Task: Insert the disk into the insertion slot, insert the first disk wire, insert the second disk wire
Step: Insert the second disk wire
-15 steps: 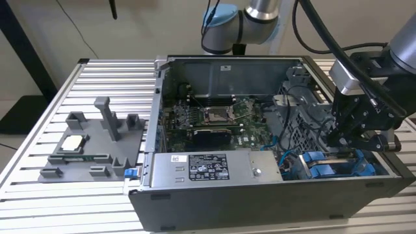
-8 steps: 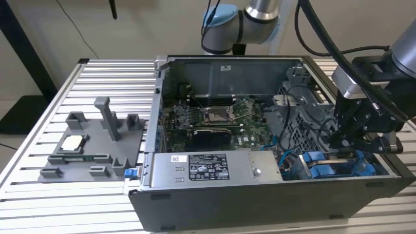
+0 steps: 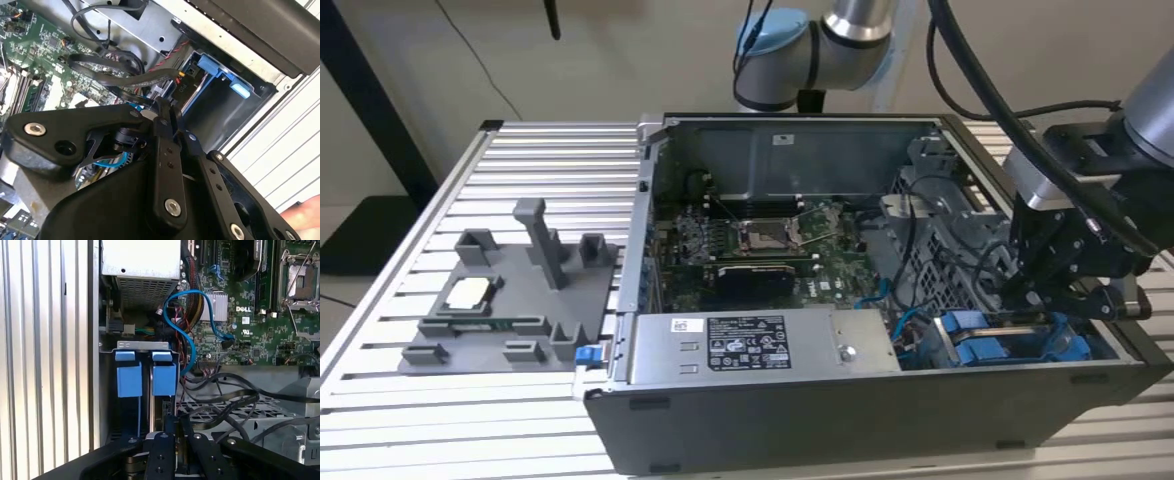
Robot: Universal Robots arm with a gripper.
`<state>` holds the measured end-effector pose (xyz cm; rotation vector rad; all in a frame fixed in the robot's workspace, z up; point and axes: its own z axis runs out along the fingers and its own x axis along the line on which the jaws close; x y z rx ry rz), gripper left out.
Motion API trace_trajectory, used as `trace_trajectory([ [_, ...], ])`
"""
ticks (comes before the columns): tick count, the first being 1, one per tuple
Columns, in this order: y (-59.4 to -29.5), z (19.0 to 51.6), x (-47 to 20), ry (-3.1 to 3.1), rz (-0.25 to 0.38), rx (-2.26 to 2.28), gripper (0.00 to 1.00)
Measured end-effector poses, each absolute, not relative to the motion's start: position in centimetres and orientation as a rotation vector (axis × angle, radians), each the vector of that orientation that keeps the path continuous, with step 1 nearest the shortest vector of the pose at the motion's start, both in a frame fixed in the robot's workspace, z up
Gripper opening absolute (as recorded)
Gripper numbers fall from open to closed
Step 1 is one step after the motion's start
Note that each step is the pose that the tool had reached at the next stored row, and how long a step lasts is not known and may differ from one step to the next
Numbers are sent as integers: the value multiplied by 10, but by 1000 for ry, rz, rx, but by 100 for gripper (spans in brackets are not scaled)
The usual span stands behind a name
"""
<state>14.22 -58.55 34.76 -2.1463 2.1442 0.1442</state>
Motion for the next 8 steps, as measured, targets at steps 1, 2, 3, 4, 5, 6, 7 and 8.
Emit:
trace_trajectory([
  [1, -585, 347, 142, 2145, 140, -2147, 16],
  [2, -585, 347, 142, 2145, 135, -2148, 16],
  [3, -585, 346, 142, 2146, 133, -2149, 16],
  [4, -585, 346, 142, 2146, 131, -2149, 16],
  [5, -585, 346, 142, 2146, 129, -2149, 16],
  [6, -585, 345, 142, 2146, 127, -2150, 16],
  [7, -585, 345, 142, 2147, 126, -2150, 16],
  [8, -585, 345, 142, 2147, 124, -2150, 16],
])
